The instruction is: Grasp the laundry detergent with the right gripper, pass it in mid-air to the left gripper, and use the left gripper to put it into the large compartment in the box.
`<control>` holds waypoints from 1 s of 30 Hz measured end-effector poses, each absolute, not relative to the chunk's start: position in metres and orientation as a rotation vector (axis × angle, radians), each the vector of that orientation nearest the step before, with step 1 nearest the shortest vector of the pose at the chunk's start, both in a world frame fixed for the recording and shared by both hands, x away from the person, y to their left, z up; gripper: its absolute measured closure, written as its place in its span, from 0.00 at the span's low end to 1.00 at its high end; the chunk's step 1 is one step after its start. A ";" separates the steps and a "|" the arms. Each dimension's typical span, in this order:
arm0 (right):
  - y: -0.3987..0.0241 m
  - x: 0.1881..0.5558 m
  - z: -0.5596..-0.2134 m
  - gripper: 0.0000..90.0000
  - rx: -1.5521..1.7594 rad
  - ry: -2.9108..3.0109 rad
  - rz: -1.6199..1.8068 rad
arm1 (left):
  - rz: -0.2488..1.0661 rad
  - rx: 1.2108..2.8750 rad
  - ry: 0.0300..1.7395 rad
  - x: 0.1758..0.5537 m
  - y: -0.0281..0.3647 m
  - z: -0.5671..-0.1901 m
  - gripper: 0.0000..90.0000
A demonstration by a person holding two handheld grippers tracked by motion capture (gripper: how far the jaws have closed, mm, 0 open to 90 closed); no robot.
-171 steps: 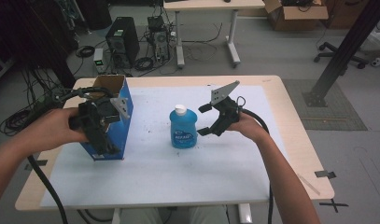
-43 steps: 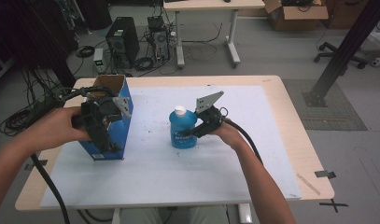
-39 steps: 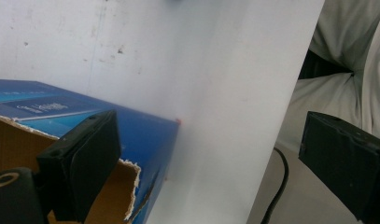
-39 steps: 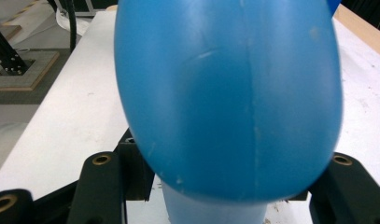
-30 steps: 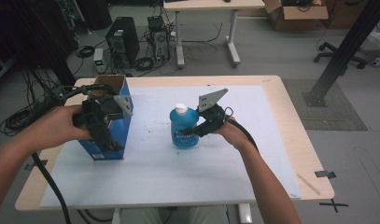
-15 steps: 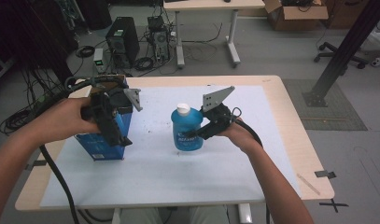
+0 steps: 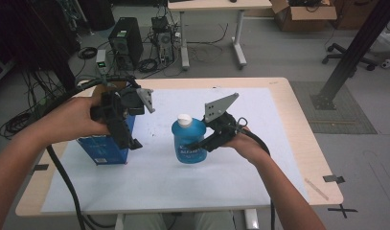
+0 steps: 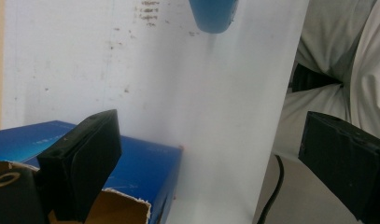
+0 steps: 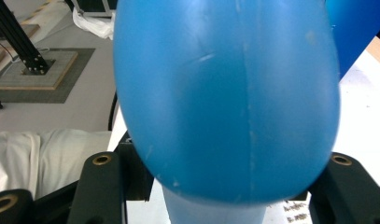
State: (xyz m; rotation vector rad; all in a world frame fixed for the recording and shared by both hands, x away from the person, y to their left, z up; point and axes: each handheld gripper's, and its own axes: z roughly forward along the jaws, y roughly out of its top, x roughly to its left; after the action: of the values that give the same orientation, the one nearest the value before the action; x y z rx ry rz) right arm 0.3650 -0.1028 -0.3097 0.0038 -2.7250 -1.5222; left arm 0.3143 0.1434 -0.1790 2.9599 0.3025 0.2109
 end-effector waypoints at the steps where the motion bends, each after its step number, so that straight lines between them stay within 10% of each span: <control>1: -0.103 0.364 -0.310 0.47 -0.001 -2.722 -1.521 | 0.212 2.962 0.298 0.314 0.142 -0.179 0.07; 30: -0.079 0.344 -0.306 0.47 0.064 -2.688 -1.496 | 0.173 3.009 0.175 0.317 0.102 -0.173 0.07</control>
State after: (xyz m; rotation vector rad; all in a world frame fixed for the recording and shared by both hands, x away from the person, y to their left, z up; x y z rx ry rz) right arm 0.3443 -0.0788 -0.3059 0.0641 -2.6885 -1.4955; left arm 0.3168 0.1019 -0.1727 3.0087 0.1748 0.1726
